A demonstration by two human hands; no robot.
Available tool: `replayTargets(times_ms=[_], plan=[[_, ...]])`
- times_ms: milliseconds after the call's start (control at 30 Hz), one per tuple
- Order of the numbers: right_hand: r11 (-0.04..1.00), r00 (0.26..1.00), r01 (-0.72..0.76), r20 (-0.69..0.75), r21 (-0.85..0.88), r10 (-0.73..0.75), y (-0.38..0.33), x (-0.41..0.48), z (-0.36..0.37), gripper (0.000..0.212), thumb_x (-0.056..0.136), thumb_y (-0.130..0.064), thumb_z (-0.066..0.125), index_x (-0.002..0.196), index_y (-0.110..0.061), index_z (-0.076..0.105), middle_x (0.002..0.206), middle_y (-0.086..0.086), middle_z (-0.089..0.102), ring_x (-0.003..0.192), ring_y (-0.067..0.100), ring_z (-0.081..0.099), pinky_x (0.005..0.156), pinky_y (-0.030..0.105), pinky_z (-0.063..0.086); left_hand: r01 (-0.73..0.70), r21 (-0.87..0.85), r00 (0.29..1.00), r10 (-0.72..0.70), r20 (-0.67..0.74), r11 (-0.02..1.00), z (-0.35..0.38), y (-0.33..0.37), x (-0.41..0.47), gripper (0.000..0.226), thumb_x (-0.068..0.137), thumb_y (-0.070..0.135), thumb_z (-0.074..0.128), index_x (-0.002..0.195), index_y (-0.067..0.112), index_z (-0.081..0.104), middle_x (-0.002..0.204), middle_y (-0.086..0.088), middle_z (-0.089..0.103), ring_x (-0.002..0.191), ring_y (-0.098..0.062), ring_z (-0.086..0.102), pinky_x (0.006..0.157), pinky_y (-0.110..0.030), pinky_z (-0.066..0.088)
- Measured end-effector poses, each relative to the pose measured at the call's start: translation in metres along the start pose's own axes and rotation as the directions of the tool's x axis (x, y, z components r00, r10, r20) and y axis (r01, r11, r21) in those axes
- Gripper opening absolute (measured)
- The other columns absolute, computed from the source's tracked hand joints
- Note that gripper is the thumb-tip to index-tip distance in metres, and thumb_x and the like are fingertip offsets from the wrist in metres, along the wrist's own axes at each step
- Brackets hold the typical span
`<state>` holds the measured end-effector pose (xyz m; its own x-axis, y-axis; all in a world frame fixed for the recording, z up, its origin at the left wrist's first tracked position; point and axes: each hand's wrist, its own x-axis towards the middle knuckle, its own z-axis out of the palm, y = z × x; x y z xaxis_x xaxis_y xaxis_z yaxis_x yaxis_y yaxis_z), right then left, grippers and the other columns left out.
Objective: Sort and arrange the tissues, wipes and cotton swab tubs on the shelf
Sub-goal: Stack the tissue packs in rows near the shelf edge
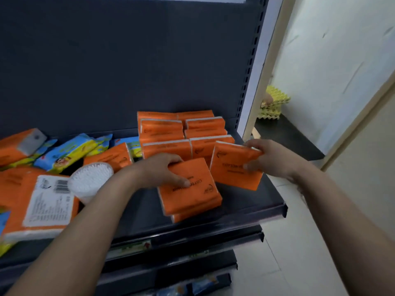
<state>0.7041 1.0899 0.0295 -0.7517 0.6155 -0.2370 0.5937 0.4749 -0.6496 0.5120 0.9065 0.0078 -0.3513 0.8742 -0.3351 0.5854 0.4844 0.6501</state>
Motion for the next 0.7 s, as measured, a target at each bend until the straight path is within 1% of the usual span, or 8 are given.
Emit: replayTargets(times_ms=[167,233,300,367,533,600,633,700], plan=[[0.999,0.994,0.038,0.102,0.014,-0.04,0.006,0.017,-0.002,0.036,0.084,-0.013,0.063,0.115,-0.026,0.052,0.111,0.002,0.054,0.1,0.022,0.053,0.077,0.033,0.041,0.144,-0.051,0.987,-0.14,0.075,0.988,0.01,0.0,-0.006,0.055,0.065,0.056,0.073,0.112,0.034,0.054,0.109,0.014,0.061,0.098,-0.005,0.058,0.087,-0.024,0.047],[0.999,0.993,0.045,0.112,0.005,-0.045,0.006,0.021,-0.001,0.037,0.084,-0.012,0.062,0.118,-0.024,0.052,0.112,0.002,0.054,0.101,0.022,0.052,0.078,0.034,0.041,0.186,-0.114,0.977,-0.171,0.126,0.976,0.014,0.0,-0.008,0.059,0.067,0.052,0.073,0.118,0.033,0.05,0.111,0.015,0.06,0.1,-0.003,0.057,0.083,-0.019,0.045],[0.999,0.993,0.054,0.106,0.004,-0.054,0.005,0.024,0.0,0.038,0.084,-0.012,0.062,0.119,-0.024,0.051,0.113,0.003,0.054,0.101,0.023,0.052,0.073,0.032,0.042,0.2,-0.155,0.972,-0.176,0.158,0.968,0.018,0.001,-0.008,0.061,0.068,0.046,0.075,0.121,0.032,0.048,0.112,0.014,0.059,0.101,-0.004,0.056,0.081,-0.018,0.045],[0.998,0.993,0.062,0.098,-0.003,-0.061,0.004,0.024,0.0,0.039,0.085,-0.012,0.061,0.121,-0.024,0.05,0.114,0.003,0.052,0.101,0.023,0.052,0.067,0.029,0.041,0.194,-0.172,0.974,-0.169,0.151,0.966,0.021,0.001,-0.007,0.061,0.069,0.04,0.076,0.122,0.03,0.046,0.113,0.012,0.058,0.101,-0.006,0.056,0.082,-0.02,0.046],[0.995,0.996,0.078,0.04,-0.055,-0.076,0.001,0.024,-0.003,0.04,0.086,-0.013,0.061,0.12,-0.024,0.044,0.107,0.001,0.048,0.095,0.021,0.049,0.071,0.031,0.04,0.159,-0.17,0.983,-0.14,0.115,0.973,0.021,0.004,-0.006,0.062,0.066,0.034,0.081,0.119,0.021,0.052,0.109,0.008,0.063,0.097,-0.009,0.061,0.083,-0.025,0.052],[0.993,0.997,0.076,0.037,-0.093,-0.072,-0.001,0.023,-0.002,0.038,0.084,-0.012,0.062,0.116,-0.022,0.044,0.106,0.002,0.049,0.094,0.021,0.05,0.071,0.032,0.042,0.145,-0.08,0.989,-0.141,0.056,0.986,0.016,0.004,-0.008,0.071,0.062,0.035,0.083,0.122,0.02,0.049,0.111,0.008,0.058,0.098,-0.01,0.059,0.082,-0.026,0.052],[0.992,0.996,0.077,0.042,-0.095,-0.074,-0.003,0.023,0.0,0.037,0.083,-0.011,0.062,0.114,-0.021,0.045,0.106,0.003,0.05,0.095,0.022,0.051,0.07,0.031,0.042,0.138,0.026,0.99,-0.137,-0.016,0.99,0.011,0.003,-0.01,0.077,0.06,0.038,0.083,0.125,0.021,0.045,0.114,0.008,0.053,0.101,-0.011,0.055,0.083,-0.026,0.049],[0.993,0.996,0.085,0.049,-0.084,-0.081,-0.008,0.025,0.007,0.035,0.08,-0.009,0.065,0.109,-0.021,0.049,0.109,0.005,0.052,0.098,0.024,0.052,0.07,0.031,0.042,0.123,0.282,0.979,-0.071,-0.189,0.952,0.004,-0.004,-0.01,0.091,0.056,0.044,0.083,0.132,0.023,0.038,0.122,0.005,0.041,0.113,-0.015,0.041,0.094,-0.031,0.041]])
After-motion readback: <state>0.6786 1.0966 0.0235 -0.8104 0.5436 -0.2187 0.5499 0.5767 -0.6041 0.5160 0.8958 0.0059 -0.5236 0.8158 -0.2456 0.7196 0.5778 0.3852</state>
